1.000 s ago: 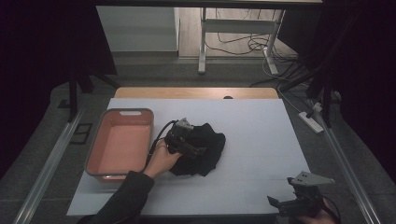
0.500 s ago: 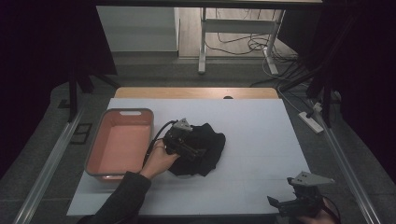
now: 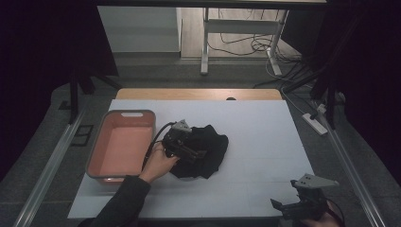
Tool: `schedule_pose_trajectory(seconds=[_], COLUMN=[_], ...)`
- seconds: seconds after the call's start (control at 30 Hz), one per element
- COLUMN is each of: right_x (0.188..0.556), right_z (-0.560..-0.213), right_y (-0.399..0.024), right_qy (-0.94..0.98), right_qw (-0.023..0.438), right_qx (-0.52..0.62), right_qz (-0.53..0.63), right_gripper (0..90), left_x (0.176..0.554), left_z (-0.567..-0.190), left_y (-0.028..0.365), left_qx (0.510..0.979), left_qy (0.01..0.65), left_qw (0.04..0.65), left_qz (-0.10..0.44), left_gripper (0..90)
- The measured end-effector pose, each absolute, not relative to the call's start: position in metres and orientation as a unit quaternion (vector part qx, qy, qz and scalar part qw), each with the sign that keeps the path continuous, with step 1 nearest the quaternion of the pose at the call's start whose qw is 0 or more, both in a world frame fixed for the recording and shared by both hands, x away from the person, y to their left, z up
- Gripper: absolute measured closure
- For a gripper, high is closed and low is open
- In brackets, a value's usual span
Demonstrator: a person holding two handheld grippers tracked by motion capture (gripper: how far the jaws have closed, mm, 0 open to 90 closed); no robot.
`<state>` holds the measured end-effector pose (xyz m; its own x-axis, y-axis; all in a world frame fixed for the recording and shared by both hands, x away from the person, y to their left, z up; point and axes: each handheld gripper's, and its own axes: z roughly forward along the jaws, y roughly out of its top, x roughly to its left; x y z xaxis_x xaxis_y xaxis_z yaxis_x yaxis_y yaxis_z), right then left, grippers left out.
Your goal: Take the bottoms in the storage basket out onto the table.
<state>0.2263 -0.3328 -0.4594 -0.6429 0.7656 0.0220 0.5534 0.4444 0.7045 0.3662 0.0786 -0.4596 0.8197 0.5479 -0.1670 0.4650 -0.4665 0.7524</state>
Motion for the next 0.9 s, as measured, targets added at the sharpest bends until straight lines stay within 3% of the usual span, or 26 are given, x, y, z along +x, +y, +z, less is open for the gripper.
schedule_pose_trajectory(seconds=[0.9], right_x=[0.2262], right_z=[-0.4593], right_y=[-0.3329], right_qy=[0.836], right_qw=[0.152], right_qx=[0.394], right_qz=[0.350], right_gripper=[0.0], left_x=[0.3564], left_z=[-0.4563], left_y=[0.0883], left_qx=[0.856], left_qy=[0.301], left_qw=[0.417], left_qz=[0.048], left_gripper=[0.0])
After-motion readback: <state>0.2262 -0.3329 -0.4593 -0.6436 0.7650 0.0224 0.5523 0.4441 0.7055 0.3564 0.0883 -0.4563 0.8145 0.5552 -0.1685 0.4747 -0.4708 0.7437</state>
